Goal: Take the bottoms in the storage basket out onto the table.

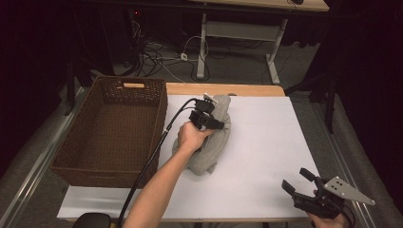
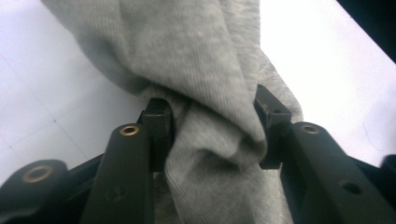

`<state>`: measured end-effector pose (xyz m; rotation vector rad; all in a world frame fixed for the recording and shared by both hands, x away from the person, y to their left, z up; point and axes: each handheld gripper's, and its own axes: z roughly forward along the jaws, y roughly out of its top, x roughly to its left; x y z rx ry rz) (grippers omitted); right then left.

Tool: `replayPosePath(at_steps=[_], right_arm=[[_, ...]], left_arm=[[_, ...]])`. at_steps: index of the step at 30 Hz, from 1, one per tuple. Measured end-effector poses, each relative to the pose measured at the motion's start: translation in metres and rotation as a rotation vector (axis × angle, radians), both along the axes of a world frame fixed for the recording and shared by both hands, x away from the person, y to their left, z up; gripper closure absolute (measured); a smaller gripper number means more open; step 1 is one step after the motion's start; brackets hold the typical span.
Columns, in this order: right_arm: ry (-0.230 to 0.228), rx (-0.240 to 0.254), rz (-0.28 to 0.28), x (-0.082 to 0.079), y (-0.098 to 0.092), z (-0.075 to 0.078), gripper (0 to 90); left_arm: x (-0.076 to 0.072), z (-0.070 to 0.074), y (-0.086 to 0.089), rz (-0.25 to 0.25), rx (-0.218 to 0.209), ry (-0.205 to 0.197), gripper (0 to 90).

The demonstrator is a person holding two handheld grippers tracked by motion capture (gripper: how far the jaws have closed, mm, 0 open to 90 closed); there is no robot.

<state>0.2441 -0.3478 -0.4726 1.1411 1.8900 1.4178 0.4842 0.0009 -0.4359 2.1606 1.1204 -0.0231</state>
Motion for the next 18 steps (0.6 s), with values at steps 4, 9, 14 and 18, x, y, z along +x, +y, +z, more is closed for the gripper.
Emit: replayPosePath(at_steps=[4, 9, 14, 18], right_arm=[[0.001, -0.002, 0.002, 0.0, 0.0, 0.0, 17.3], [0.003, -0.002, 0.002, 0.001, 0.001, 0.0, 17.4], [0.004, -0.003, 0.001, 0.001, 0.001, 0.0, 17.4], [0.003, -0.003, 0.002, 0.0, 0.001, 0.0, 17.4]], left_arm=[[-0.002, 0.001, -0.003, -0.004, 0.039, -0.016, 50.7], [-0.003, 0.005, -0.001, -0.008, 0.04, -0.026, 46.1], [-0.004, 0.008, 0.001, -0.007, 0.025, -0.03, 43.1], [-0.004, 0.01, 0.004, -0.008, 0.023, -0.031, 41.4]])
